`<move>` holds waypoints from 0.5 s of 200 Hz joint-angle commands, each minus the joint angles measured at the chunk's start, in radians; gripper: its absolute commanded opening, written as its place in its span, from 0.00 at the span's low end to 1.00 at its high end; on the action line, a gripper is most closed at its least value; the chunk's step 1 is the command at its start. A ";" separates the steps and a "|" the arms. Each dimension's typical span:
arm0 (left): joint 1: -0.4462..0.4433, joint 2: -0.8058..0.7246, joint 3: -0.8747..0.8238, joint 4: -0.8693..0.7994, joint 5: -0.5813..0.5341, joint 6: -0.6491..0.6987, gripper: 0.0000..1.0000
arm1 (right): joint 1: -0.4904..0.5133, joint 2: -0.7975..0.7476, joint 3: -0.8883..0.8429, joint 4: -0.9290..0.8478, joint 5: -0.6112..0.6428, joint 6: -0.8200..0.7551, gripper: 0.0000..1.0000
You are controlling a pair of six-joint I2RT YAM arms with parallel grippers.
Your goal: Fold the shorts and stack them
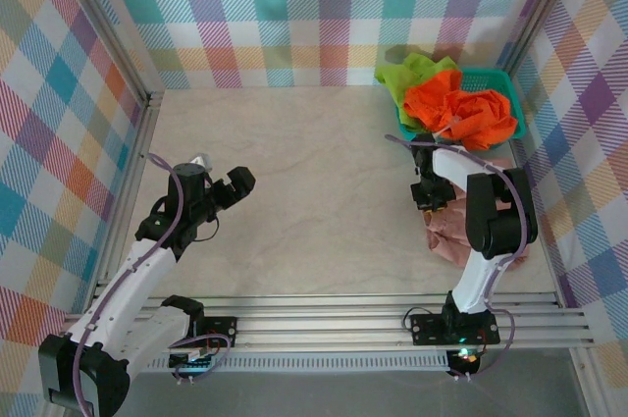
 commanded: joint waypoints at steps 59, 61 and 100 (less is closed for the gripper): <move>-0.001 -0.012 -0.017 0.021 -0.010 -0.006 1.00 | -0.005 -0.364 0.210 -0.030 -0.317 0.158 0.74; -0.001 -0.012 -0.016 0.022 -0.010 -0.006 1.00 | -0.007 -0.371 0.219 -0.026 -0.316 0.171 0.76; -0.001 -0.011 -0.011 0.021 0.000 -0.010 1.00 | -0.060 -0.401 0.350 0.066 -0.262 0.435 0.89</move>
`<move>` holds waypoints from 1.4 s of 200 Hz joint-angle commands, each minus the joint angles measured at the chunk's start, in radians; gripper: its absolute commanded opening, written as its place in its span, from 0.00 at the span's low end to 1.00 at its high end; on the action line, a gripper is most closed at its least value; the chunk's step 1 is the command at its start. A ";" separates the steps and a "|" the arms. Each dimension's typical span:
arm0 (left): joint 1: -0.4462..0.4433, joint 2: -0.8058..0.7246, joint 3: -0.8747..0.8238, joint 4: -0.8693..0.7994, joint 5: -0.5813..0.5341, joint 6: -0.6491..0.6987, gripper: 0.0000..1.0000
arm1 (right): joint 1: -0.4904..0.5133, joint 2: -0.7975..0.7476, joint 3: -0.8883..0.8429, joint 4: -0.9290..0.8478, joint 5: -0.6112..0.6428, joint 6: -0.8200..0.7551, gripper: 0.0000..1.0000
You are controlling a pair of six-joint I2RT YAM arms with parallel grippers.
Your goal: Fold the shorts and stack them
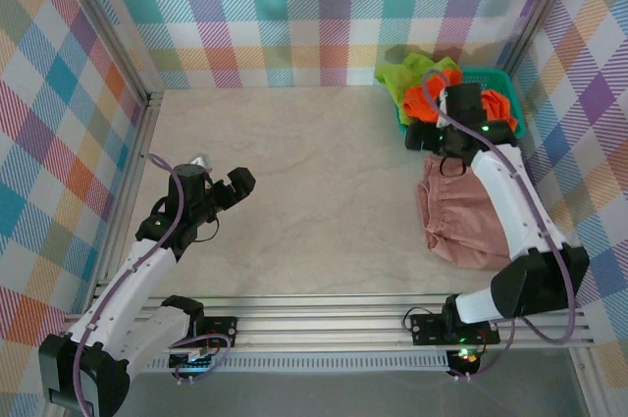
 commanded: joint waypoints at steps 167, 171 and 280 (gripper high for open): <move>-0.001 -0.033 -0.005 0.012 0.006 -0.009 1.00 | -0.291 0.429 0.188 0.113 0.040 0.467 0.62; -0.001 -0.033 -0.005 0.011 0.005 -0.010 1.00 | -0.290 0.435 0.190 0.112 0.042 0.467 0.60; -0.001 -0.037 -0.011 0.013 -0.003 -0.010 1.00 | -0.289 0.287 0.149 0.318 -0.157 0.529 0.00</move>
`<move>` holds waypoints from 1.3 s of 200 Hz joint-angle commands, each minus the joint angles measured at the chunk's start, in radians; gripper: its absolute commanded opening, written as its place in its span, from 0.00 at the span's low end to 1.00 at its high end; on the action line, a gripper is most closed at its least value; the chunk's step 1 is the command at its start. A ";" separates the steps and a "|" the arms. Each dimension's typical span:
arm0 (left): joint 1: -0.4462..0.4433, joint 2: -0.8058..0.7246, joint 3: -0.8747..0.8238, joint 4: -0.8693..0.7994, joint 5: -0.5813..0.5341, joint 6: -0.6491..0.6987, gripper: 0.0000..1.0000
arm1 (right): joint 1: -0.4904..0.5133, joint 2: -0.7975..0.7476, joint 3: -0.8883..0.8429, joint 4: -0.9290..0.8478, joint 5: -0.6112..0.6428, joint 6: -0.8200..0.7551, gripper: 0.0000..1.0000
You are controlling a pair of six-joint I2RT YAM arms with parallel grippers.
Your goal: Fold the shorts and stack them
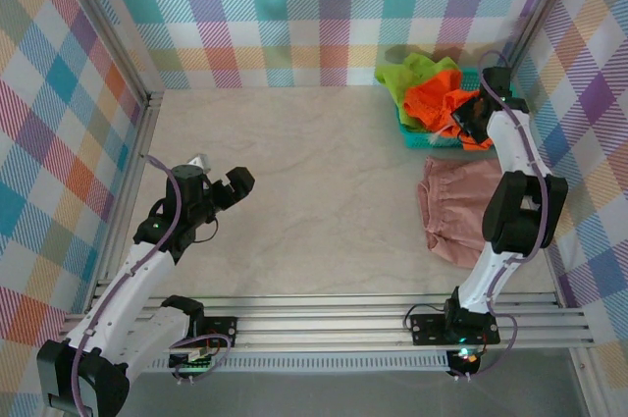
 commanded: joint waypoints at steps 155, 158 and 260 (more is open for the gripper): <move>-0.001 -0.012 -0.011 0.022 -0.002 -0.030 1.00 | 0.570 0.039 0.899 0.122 -0.541 -0.134 0.00; -0.001 -0.014 -0.009 0.022 -0.002 -0.030 1.00 | 0.584 0.052 0.922 0.113 -0.540 -0.140 0.00; -0.001 -0.254 0.027 -0.129 -0.244 -0.053 1.00 | 0.977 -0.112 0.178 0.204 -0.356 -0.407 0.66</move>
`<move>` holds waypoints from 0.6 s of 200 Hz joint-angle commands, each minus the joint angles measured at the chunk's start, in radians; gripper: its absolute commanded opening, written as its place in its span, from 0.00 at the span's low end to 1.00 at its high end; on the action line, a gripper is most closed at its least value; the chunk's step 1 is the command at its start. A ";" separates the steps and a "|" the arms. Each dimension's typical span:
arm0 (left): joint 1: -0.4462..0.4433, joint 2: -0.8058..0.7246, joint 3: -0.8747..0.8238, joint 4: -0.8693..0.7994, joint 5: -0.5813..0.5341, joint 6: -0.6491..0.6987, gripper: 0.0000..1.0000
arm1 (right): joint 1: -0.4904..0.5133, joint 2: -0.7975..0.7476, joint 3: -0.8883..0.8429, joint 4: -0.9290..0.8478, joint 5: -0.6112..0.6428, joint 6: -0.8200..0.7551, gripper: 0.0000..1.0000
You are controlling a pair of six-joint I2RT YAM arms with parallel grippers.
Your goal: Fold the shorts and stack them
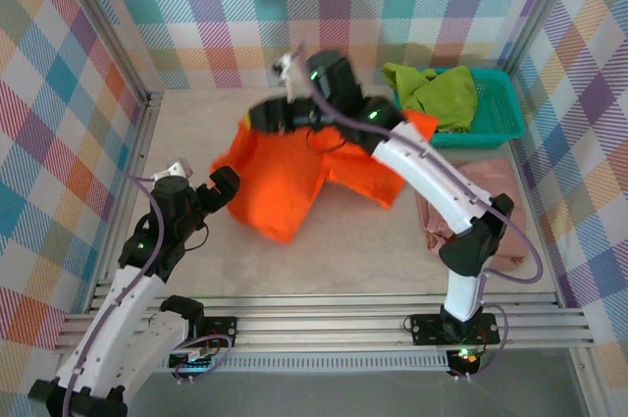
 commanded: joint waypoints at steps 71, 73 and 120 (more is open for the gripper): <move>-0.001 0.148 0.094 -0.036 0.059 -0.016 1.00 | -0.160 -0.266 -0.425 -0.090 0.410 -0.095 0.82; -0.001 0.162 0.098 -0.038 0.062 -0.014 1.00 | -0.167 -0.265 -0.428 -0.095 0.411 -0.091 0.82; 0.013 0.478 0.208 -0.048 0.081 0.033 1.00 | -0.230 -0.251 -0.587 -0.036 0.373 -0.029 0.88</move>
